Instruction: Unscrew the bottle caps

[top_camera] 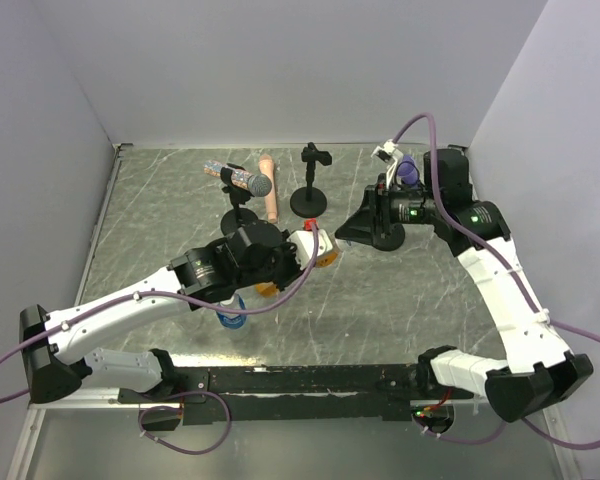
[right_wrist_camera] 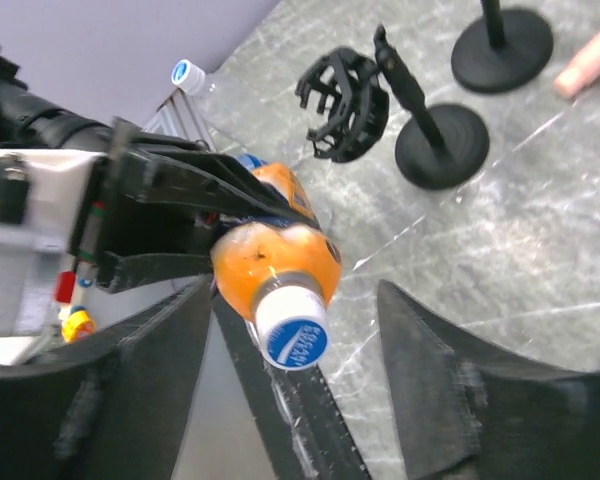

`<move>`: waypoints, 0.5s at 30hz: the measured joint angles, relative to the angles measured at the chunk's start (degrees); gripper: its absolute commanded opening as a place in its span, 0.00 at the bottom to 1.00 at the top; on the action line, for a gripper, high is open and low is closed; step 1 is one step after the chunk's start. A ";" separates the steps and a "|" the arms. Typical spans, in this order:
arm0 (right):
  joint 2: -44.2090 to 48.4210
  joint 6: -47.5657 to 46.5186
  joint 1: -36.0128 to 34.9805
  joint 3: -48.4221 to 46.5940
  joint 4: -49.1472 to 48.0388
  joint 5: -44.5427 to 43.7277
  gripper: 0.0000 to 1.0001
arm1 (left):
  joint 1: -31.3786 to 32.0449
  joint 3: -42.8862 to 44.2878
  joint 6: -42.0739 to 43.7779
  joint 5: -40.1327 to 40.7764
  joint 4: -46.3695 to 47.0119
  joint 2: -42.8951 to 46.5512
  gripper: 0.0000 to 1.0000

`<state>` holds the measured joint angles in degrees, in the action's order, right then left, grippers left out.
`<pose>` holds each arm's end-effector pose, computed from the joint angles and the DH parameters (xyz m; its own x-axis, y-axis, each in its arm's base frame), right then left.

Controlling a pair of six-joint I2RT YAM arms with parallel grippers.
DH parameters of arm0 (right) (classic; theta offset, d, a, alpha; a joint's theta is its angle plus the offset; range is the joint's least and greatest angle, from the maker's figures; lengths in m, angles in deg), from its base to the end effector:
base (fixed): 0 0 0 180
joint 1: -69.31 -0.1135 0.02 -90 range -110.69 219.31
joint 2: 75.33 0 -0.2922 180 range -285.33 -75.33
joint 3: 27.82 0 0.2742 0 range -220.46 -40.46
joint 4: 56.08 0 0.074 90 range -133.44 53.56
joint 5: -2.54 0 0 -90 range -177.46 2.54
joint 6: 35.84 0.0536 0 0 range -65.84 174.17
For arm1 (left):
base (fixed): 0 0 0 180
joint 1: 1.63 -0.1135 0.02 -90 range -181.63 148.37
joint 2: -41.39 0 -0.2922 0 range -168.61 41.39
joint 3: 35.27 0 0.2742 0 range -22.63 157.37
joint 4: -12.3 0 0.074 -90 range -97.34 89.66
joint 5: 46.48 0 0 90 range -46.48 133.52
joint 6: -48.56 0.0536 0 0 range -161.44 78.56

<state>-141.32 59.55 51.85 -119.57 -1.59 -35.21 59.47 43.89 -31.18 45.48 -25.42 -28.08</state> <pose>0.2179 0.1130 0.4482 -0.5359 -0.1083 -0.8373 -0.7983 0.3879 0.4608 0.1468 -0.2621 0.3733 -0.0702 0.4956 -0.8657 0.8871 0.4280 0.1730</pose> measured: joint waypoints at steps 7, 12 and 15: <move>-1.40 0.59 0.09 0.00 3.28 2.14 0.59 | 0.02 0.00 -0.02 2.43 0.83 0.98 0.01; -1.40 0.90 0.09 0.00 3.23 4.39 0.46 | 0.02 0.00 -0.04 2.51 0.76 1.09 0.01; -1.60 0.76 0.28 0.00 3.19 4.44 0.35 | 0.13 0.00 -0.07 2.45 0.96 1.20 0.01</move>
<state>-142.92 60.32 52.14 -119.57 1.60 -30.78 59.60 43.89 -31.25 47.92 -24.46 -26.88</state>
